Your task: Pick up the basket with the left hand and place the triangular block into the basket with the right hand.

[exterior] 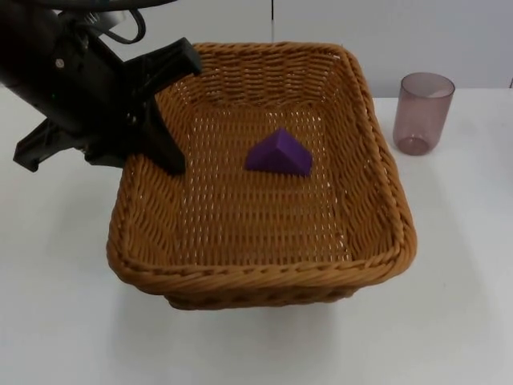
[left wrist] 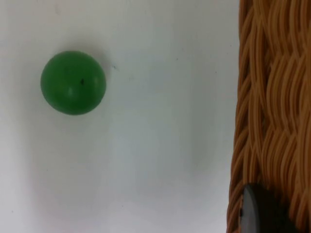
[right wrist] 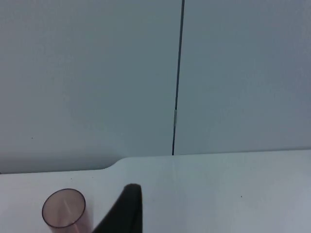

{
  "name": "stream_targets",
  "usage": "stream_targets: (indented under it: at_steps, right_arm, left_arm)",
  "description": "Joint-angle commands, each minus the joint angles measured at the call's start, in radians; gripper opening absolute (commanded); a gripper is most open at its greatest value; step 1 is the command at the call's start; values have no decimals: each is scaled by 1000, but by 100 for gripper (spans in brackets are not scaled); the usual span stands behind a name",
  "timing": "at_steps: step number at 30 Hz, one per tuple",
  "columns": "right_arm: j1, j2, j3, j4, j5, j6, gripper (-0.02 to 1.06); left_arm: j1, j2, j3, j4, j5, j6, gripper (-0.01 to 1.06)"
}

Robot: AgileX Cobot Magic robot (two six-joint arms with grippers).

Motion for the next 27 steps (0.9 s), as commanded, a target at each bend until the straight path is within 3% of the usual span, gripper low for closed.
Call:
stream_targets:
  at_steps: [1,5,9,12,16,21,27]
  right_arm:
    - [-4,-10,-8,2,4,-6,105]
    - [-4,-10,-8,2,12,-6,105]
    - [-4,-10,-8,2,18,-6,105]
    - [-4,-10,-8,2,29,-6,105]
    - [-4,-10,-8,2,37,-10,105]
    - [-4,-10,-8,2,39,-14,105]
    - [-4,-10,-8,-2,44,-26,105]
  left_arm:
    - [1,-2,-3,-40,-18,1,1]
    - [-3,53,-3,-61,-24,5,1]
    - [-5,105,-3,-144,-49,83,1]
    - [-5,162,-3,-312,-96,197,1]
    - [-5,212,-3,-412,-104,277,1]
    - [-25,280,-3,-434,-122,327,1]
    - [-89,313,-31,-433,-222,342,1]
